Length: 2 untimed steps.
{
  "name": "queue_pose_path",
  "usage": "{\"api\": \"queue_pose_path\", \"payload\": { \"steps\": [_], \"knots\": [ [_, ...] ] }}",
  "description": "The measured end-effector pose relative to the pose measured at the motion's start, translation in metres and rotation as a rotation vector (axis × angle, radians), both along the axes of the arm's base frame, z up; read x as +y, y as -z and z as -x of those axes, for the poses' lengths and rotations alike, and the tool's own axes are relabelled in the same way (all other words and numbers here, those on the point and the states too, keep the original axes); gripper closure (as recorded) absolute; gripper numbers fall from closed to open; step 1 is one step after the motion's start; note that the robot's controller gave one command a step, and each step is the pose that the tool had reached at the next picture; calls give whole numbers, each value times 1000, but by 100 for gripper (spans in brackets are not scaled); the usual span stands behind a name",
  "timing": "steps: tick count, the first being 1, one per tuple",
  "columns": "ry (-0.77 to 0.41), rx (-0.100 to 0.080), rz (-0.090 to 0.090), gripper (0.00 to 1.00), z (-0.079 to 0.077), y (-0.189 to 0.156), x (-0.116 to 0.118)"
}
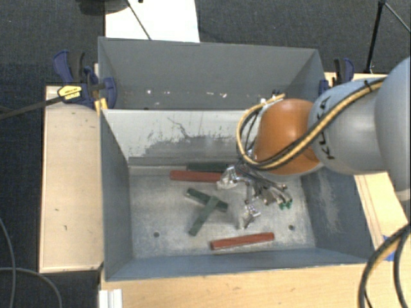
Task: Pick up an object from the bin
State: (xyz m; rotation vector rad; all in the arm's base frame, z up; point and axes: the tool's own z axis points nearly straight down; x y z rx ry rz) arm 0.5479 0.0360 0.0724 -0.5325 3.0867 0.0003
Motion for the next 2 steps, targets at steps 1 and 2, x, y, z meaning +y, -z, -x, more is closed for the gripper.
{"api": "queue_pose_path", "payload": {
  "steps": [1,2],
  "knots": [
    [0,0,0,0,0,0,0],
    [183,5,-1,100,-18,-13,51]
  ]
}}
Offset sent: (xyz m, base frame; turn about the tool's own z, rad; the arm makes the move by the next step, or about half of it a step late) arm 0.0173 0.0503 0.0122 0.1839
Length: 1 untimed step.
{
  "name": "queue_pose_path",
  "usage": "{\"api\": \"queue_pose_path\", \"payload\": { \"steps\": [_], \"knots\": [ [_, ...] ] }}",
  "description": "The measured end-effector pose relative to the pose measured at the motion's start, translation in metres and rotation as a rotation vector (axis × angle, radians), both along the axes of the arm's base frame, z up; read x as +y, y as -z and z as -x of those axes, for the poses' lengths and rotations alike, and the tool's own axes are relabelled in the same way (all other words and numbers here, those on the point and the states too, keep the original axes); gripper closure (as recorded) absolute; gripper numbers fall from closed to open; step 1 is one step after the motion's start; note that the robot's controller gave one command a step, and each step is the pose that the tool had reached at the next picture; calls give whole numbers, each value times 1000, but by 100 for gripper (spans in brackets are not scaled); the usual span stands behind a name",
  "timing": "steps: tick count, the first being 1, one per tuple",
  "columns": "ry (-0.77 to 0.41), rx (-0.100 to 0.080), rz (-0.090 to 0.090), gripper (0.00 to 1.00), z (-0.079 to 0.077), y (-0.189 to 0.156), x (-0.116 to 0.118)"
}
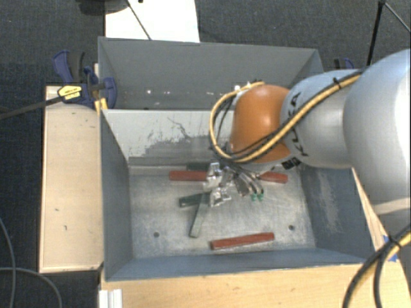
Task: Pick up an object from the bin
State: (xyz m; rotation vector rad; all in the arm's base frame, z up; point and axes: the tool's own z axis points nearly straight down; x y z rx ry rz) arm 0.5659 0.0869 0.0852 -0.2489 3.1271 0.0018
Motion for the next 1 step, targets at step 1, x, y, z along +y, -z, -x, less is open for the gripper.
{"api": "queue_pose_path", "payload": {
  "steps": [1],
  "knots": [
    [0,0,0,100,0,0,0]
  ]
}}
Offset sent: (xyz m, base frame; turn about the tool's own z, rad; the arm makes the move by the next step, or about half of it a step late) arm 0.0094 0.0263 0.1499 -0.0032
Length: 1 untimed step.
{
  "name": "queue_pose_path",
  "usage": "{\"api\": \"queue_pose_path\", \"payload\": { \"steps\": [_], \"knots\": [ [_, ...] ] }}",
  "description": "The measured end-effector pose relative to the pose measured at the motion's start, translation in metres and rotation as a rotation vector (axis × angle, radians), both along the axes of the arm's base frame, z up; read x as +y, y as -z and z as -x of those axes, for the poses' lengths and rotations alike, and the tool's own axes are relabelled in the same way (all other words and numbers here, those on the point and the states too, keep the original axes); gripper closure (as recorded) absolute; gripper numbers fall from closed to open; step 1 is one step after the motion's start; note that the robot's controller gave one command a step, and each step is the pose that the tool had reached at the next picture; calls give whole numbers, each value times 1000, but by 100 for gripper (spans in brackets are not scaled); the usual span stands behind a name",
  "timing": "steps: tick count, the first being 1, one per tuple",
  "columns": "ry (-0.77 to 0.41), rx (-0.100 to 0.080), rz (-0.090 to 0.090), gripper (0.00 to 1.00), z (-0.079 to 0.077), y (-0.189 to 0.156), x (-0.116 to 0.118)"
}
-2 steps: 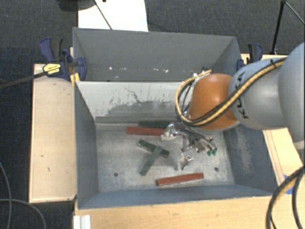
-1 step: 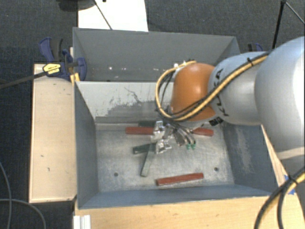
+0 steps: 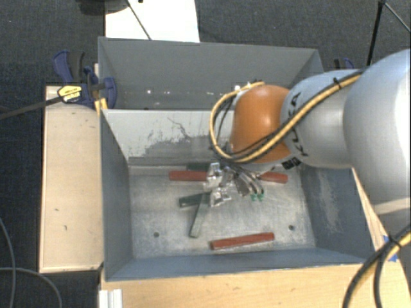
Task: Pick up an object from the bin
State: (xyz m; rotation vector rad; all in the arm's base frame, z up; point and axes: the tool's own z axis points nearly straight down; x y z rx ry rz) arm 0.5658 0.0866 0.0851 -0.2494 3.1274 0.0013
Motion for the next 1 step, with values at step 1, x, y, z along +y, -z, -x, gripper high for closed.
{"api": "queue_pose_path", "payload": {
  "steps": [1],
  "knots": [
    [-8,-1,0,100,-11,-152,27]
  ]
}}
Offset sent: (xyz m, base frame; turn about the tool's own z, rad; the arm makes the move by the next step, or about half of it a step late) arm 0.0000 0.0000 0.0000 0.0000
